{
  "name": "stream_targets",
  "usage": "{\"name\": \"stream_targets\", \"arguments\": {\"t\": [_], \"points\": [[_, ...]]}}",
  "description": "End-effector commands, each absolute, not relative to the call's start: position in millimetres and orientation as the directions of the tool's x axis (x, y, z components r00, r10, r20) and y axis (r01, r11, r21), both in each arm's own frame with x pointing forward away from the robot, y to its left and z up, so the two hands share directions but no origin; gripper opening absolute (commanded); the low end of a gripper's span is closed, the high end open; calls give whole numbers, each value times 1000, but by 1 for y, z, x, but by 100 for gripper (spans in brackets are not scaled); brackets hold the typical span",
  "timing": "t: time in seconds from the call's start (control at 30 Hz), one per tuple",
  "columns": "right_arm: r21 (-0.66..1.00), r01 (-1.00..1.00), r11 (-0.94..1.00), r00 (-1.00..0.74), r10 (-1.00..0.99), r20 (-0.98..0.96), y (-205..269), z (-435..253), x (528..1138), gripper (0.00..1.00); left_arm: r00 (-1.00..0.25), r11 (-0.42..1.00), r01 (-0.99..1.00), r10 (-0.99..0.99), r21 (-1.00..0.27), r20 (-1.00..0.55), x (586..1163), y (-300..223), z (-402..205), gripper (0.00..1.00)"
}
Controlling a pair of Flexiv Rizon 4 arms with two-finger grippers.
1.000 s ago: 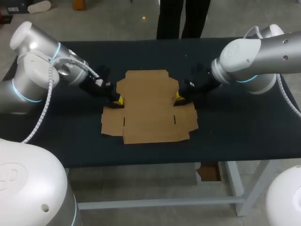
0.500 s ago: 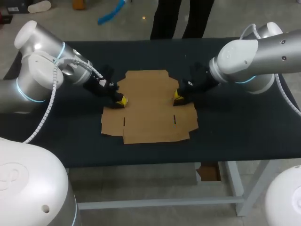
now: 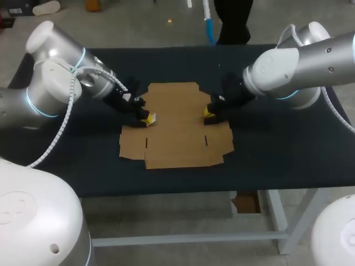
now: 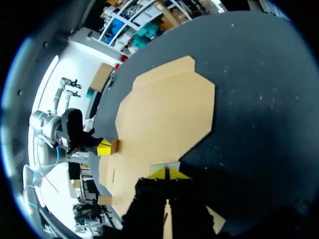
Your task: Assemble the packaging by folding the flat box into shape, placing the metal phone stand inside, and closing the box properly
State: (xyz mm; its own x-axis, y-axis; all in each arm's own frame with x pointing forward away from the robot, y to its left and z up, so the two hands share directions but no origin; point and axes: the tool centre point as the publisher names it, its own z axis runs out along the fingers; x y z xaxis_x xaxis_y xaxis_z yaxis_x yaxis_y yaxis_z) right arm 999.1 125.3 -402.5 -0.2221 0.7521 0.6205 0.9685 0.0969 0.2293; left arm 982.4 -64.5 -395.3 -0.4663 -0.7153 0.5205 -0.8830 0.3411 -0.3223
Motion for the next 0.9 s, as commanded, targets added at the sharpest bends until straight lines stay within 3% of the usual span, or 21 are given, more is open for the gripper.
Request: {"name": "stream_targets", "arguments": {"t": [0.03,0.9], "points": [[230,969,95,-217,771,598,130,-402,997,0,-463,346,-885,-723,-312,512,984,-69,-396,0],[204,970,133,-226,805,549,141,-415,1004,0,-429,332,-901,-773,-278,466,989,-75,-406,0]]}}
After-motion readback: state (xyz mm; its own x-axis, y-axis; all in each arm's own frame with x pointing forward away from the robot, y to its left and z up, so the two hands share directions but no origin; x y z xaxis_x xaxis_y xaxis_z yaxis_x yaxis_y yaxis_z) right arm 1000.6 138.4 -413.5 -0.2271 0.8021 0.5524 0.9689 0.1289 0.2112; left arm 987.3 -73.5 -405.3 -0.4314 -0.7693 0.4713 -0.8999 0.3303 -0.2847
